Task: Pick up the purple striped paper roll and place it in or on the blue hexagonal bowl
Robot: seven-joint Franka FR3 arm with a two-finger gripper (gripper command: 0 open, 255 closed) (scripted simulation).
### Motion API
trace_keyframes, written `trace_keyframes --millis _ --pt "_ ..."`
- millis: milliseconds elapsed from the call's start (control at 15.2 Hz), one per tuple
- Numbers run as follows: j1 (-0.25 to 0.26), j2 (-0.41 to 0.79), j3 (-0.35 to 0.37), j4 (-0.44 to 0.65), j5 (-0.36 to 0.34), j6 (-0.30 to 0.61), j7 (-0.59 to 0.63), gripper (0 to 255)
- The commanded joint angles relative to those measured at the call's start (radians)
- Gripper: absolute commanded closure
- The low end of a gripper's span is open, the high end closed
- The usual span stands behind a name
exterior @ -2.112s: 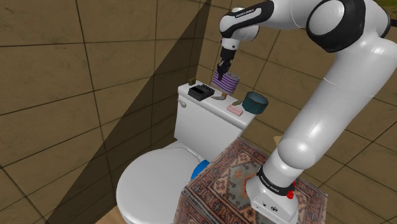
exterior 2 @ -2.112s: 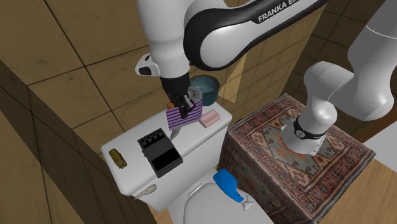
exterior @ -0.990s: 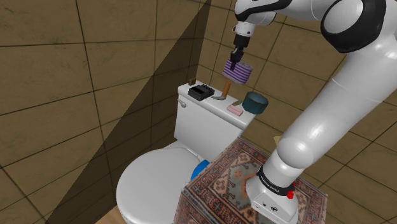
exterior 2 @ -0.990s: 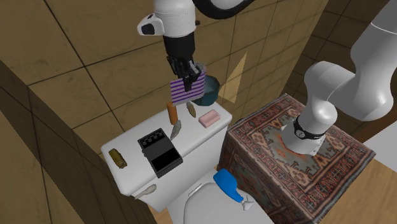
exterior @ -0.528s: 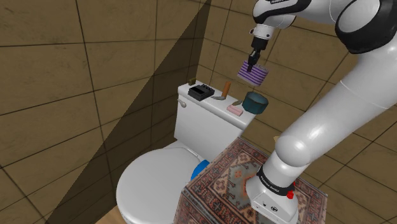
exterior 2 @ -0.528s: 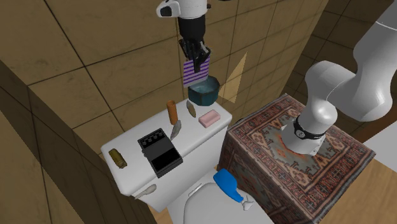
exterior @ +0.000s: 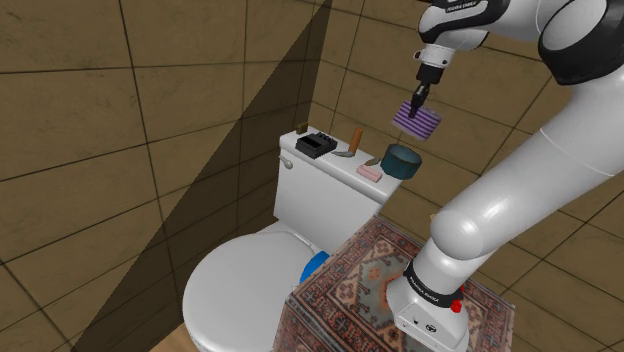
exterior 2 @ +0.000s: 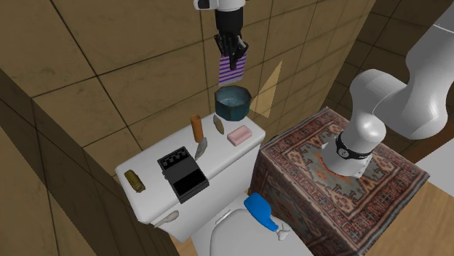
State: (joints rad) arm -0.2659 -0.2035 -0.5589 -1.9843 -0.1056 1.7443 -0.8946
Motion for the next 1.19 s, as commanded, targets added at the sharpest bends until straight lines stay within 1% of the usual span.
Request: trace_keyframes --millis 0,858,1122 --pt "-0.002 0.000 -0.003 -0.023 -0.001 0.024 -0.003 255" --pt "-0.005 0.036 -0.021 -0.168 0.009 0.200 -0.014 255" --pt "-0.006 0.039 -0.022 -0.174 0.010 0.210 -0.015 255"
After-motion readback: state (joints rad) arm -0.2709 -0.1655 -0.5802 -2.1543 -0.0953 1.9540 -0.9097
